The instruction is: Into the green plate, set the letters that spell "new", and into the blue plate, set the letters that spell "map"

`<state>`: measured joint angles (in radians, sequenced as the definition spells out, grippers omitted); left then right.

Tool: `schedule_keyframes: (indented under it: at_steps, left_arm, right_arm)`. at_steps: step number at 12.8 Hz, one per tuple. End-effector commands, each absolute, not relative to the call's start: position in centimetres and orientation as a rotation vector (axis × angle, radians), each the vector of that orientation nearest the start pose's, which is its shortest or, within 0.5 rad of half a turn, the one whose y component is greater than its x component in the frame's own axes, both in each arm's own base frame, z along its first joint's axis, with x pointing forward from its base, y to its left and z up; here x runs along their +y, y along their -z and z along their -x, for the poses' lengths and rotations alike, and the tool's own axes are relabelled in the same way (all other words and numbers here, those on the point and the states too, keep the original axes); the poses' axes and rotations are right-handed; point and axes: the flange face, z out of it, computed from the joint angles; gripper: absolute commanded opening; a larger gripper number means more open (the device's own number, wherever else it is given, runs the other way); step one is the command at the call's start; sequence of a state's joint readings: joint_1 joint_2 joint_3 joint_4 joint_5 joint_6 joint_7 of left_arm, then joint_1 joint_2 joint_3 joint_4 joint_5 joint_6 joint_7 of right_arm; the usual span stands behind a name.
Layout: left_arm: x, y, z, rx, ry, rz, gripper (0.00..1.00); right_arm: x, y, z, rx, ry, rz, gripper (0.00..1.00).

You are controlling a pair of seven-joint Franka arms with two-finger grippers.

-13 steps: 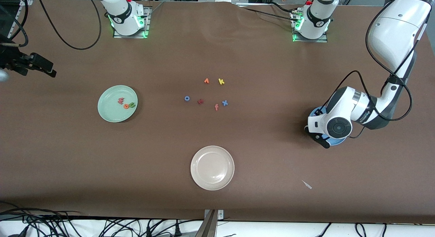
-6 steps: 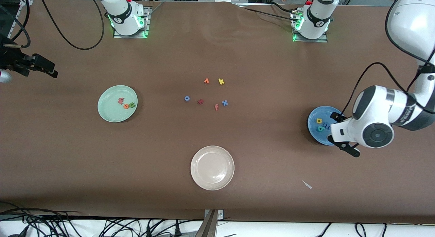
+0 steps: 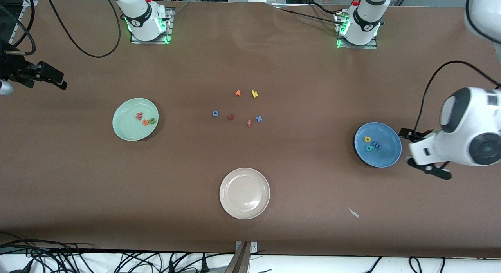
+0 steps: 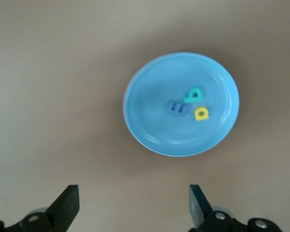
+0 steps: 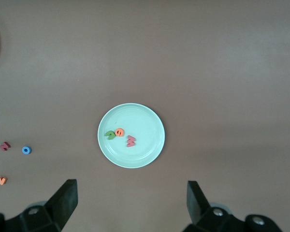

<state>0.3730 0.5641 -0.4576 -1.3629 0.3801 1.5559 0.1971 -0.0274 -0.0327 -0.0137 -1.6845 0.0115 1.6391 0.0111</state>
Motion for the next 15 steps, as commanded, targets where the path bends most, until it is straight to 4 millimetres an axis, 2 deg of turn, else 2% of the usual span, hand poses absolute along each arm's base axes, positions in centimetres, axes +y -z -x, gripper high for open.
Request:
schedule_keyframes:
  at_steps: [1, 2, 3, 4, 5, 6, 7, 9, 10, 11, 12, 15]
  left_arm:
    - [4.0, -45.8, -64.2, 0.223, -0.327, 3.065, 1.00]
    - [4.4, -47.8, -63.1, 0.087, -0.260, 3.146, 1.00]
    - [3.9, -50.4, -61.7, 0.001, -0.189, 3.184, 1.00]
    - [2.8, -53.0, -60.7, -0.008, -0.123, 3.174, 1.00]
    - [1.2, -54.7, -60.0, 0.008, -0.085, 3.161, 1.00]
    - [0.5, -56.9, -58.7, 0.017, -0.035, 3.151, 1.00]
    - [-0.7, -58.2, -57.8, 0.053, -0.011, 3.148, 1.00]
    - [-1.6, -59.9, -56.1, 0.082, -0.036, 3.147, 1.00]
    - [-1.4, -59.8, -55.4, 0.101, -0.103, 3.151, 1.00]
    - [-1.5, -58.4, -55.1, 0.132, -0.168, 3.151, 1.00]
    - [-1.5, -57.9, -55.3, 0.134, -0.150, 3.154, 1.00]
    - [-1.1, -58.5, -55.5, 0.127, -0.118, 3.160, 1.00]
  right_arm:
    - [-2.2, -60.0, -54.8, 0.058, -0.019, 3.142, 1.00]
    - [-2.2, -60.1, -54.9, 0.058, -0.017, 3.142, 1.00]
    - [-2.2, -60.2, -54.9, 0.058, -0.015, 3.142, 1.00]
    - [-2.2, -60.1, -54.9, 0.058, -0.017, 3.142, 1.00]
    - [-2.2, -60.1, -54.9, 0.058, -0.017, 3.142, 1.00]
    - [-2.1, -60.2, -54.9, 0.058, -0.015, 3.142, 1.00]
    - [-2.1, -60.1, -54.9, 0.058, -0.017, 3.142, 1.00]
    - [-2.1, -60.1, -54.9, 0.055, -0.017, 3.142, 1.00]
    - [-2.1, -60.1, -54.9, 0.055, -0.017, 3.142, 1.00]
    - [-2.1, -60.1, -54.9, 0.055, -0.017, 3.142, 1.00]
    - [-2.1, -60.1, -54.9, 0.055, -0.017, 3.142, 1.00]
    - [-2.1, -60.1, -54.9, 0.055, -0.017, 3.142, 1.00]
